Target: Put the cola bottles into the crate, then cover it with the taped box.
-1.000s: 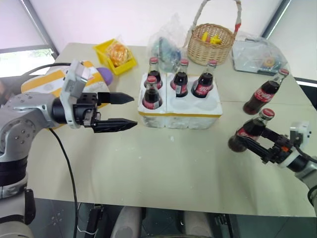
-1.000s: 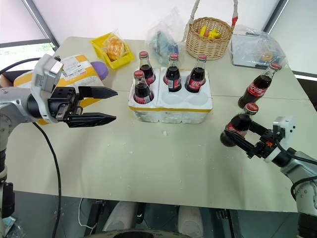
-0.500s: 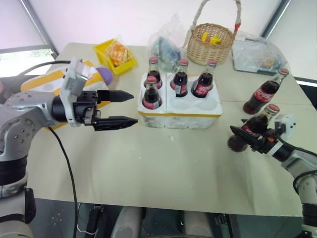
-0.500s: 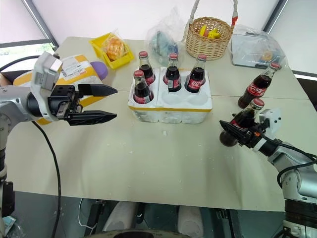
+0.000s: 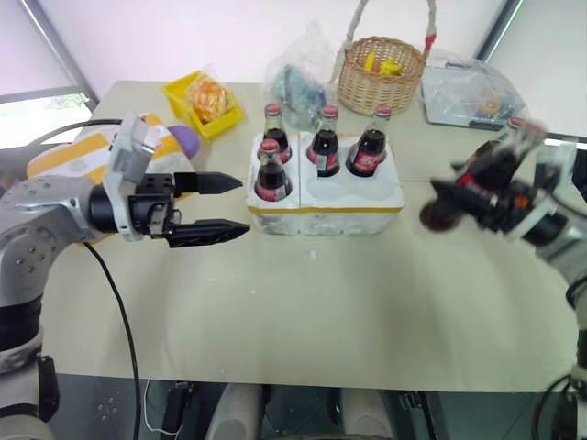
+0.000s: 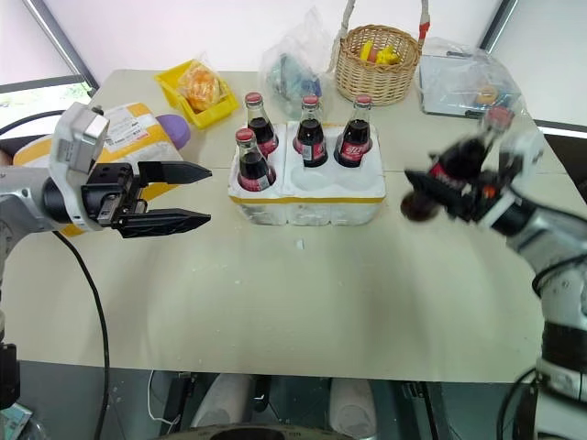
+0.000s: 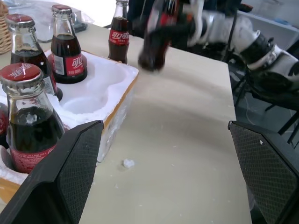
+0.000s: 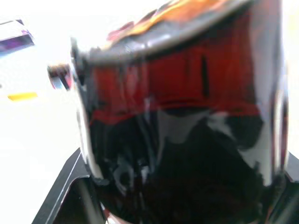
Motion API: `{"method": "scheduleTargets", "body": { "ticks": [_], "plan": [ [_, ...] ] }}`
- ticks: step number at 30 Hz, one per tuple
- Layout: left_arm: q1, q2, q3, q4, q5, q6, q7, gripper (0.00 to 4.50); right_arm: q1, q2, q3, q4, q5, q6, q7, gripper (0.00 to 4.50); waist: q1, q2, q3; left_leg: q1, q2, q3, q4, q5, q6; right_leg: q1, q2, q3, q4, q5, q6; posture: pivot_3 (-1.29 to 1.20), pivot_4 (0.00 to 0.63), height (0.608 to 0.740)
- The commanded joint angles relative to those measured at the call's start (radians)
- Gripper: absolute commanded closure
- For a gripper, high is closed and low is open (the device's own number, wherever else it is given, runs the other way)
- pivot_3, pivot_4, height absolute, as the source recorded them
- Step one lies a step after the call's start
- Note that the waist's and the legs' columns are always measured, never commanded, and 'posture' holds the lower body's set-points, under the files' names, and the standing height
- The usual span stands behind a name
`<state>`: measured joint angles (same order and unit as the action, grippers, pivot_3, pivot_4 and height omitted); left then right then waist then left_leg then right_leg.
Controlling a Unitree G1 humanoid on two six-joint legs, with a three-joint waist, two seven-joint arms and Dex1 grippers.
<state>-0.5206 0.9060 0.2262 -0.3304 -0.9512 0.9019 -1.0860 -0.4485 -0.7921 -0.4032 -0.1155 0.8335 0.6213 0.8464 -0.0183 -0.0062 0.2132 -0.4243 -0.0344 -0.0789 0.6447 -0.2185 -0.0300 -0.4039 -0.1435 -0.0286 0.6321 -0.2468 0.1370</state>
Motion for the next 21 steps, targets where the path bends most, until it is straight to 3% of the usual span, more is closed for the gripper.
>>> {"method": "scheduleTargets", "body": {
  "ticks": [1, 5, 11, 21],
  "plan": [
    [0.015, 0.006, 0.053, -0.045, -0.024, -0.015, 0.027, 0.0, -0.18, 0.004, 0.043, 0.001, 0.054, 0.021, 0.032, 1.61, 0.002, 0.0, 0.0, -0.001, 0.0, -0.001, -0.001, 0.0, 0.0, -0.001, 0.001, 0.0, 0.0, 0.0, 0.0, 0.0, 0.15, 0.737],
    [0.038, 0.003, 0.072, -0.072, -0.039, -0.014, 0.057, 0.0, -0.289, 0.053, 0.161, 0.063, -0.02, -0.015, 0.096, 1.61, 0.006, -0.001, 0.0, -0.002, 0.006, -0.001, -0.001, 0.0, 0.0, -0.002, 0.007, 0.0, -0.002, 0.001, -0.002, 0.0, 0.15, 0.737],
    [0.105, 0.007, 0.129, -0.142, -0.076, -0.009, 0.114, 0.0, -0.417, 0.219, 0.345, 0.201, -0.187, -0.132, 0.121, 1.61, -0.001, -0.001, 0.0, -0.003, 0.007, 0.0, -0.001, 0.0, 0.0, -0.004, 0.009, 0.001, -0.001, 0.003, -0.004, 0.0, 0.15, 0.737],
    [0.175, 0.017, 0.192, -0.216, -0.155, 0.002, 0.21, 0.0, -0.501, 0.354, 0.409, 0.38, -0.311, -0.218, 0.153, 1.61, 0.002, 0.0, 0.0, -0.002, 0.009, 0.0, -0.001, 0.001, -0.001, -0.005, 0.012, 0.001, 0.0, 0.004, -0.006, 0.0, 0.15, 0.737]
  ]
}}
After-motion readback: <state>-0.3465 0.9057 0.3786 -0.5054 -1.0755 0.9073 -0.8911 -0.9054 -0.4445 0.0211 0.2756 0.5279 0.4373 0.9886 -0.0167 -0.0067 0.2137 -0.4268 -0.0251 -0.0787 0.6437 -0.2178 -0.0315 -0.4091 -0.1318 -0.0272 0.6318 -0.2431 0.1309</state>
